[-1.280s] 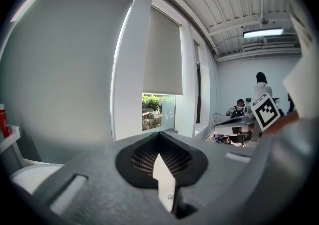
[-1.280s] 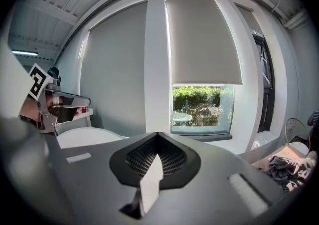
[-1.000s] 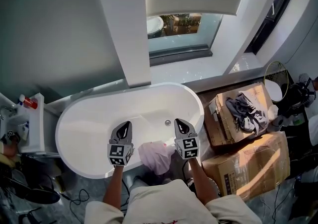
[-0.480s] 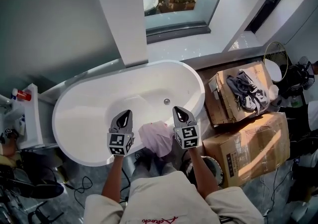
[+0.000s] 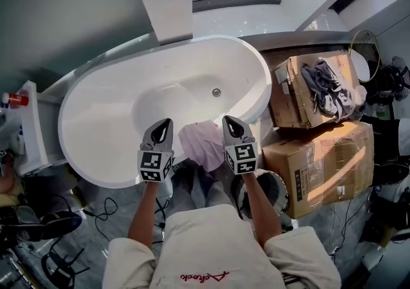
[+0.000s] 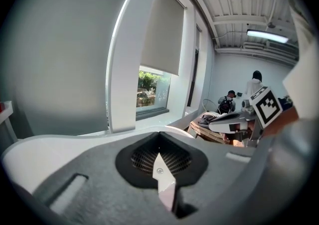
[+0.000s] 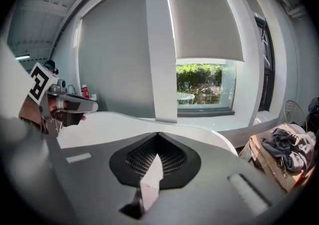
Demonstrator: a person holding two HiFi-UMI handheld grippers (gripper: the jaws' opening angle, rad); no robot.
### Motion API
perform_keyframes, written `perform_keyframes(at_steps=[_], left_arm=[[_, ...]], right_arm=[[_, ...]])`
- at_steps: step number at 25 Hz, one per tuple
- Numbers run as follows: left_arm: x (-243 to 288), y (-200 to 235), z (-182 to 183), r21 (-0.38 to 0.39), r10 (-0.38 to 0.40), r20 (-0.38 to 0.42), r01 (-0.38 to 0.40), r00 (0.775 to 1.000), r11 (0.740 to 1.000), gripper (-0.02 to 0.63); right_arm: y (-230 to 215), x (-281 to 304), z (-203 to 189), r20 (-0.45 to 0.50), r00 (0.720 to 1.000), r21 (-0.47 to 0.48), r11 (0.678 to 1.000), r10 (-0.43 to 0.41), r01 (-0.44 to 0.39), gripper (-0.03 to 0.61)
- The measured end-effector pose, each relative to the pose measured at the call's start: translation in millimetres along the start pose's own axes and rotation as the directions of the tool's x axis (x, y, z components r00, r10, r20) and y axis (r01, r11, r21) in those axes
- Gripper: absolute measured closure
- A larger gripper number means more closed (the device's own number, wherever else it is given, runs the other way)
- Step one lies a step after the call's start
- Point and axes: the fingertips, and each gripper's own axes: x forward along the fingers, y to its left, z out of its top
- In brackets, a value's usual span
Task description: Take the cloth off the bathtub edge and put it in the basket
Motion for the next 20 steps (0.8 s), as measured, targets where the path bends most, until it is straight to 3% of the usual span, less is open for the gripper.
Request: perform_keyframes(at_steps=[11, 20], left_arm=[[7.1, 0.6, -81.2, -0.07, -0.023, -0.103, 0.016, 0.994, 0.997, 0.611], [12.8, -4.9, -146.0, -0.125, -0.045, -0.191, 0.021, 0.98, 0.992, 0.61]], right_arm=[[24.7, 20.1, -88.8, -0.14, 0.99, 0.047, 0.999, 0.019, -0.012, 0.572], [43.2, 27.2, -174.0, -0.286, 0.957, 0.1, 0.995, 0.045, -0.017, 0.572]])
